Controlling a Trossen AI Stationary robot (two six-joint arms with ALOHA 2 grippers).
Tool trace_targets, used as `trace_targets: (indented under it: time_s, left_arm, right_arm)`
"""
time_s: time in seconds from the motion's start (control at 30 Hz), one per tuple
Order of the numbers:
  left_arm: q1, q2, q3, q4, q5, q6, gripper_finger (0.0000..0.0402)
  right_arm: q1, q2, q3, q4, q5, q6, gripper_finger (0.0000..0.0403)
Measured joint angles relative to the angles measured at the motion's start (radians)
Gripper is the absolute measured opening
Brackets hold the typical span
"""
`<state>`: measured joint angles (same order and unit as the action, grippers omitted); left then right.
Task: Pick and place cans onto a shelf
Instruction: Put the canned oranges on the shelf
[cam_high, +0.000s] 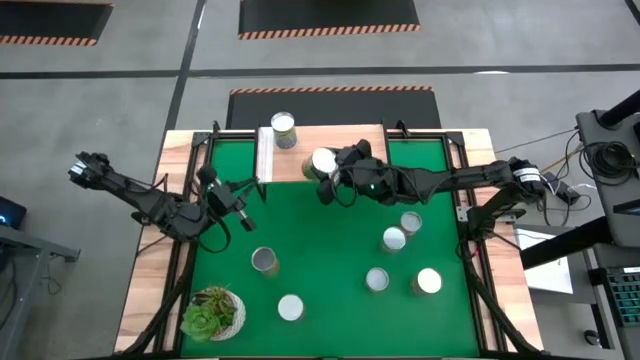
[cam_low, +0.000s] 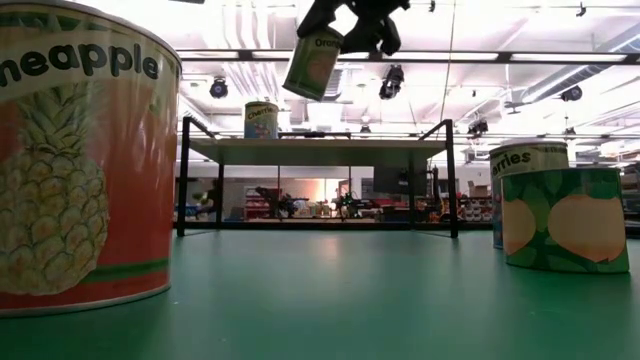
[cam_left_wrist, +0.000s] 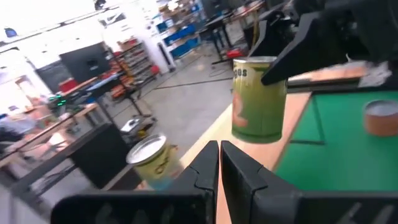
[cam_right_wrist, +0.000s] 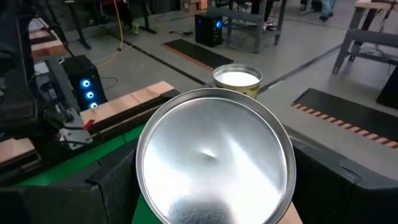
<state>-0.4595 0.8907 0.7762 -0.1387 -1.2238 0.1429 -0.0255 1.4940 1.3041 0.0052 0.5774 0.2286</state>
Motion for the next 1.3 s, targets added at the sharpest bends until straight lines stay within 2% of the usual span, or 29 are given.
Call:
trace_targets:
  time_s: [0.27,0.77,1.07,1.3]
  left_arm:
    - [0.002,-0.004,0.0,-0.08,-0.113,0.009,0.0]
    - [0.004,-0.007,-0.001,-0.117,-0.113,0.006,0.0]
    - [0.004,-0.006,-0.001,-0.117,-0.112,0.006,0.0]
    - [0.004,-0.006,-0.001,-0.117,-0.112,0.006,0.0]
  right_arm:
    - [-0.073,0.012,0.0,0.001,-0.062,0.013,0.0313]
    - [-0.115,0.096,0.0,-0.007,-0.06,-0.003,0.0314]
    - [-0.132,0.125,0.0,-0.007,-0.059,-0.001,0.0356]
    - [-0.134,0.109,0.0,-0.009,-0.062,-0.001,0.0363]
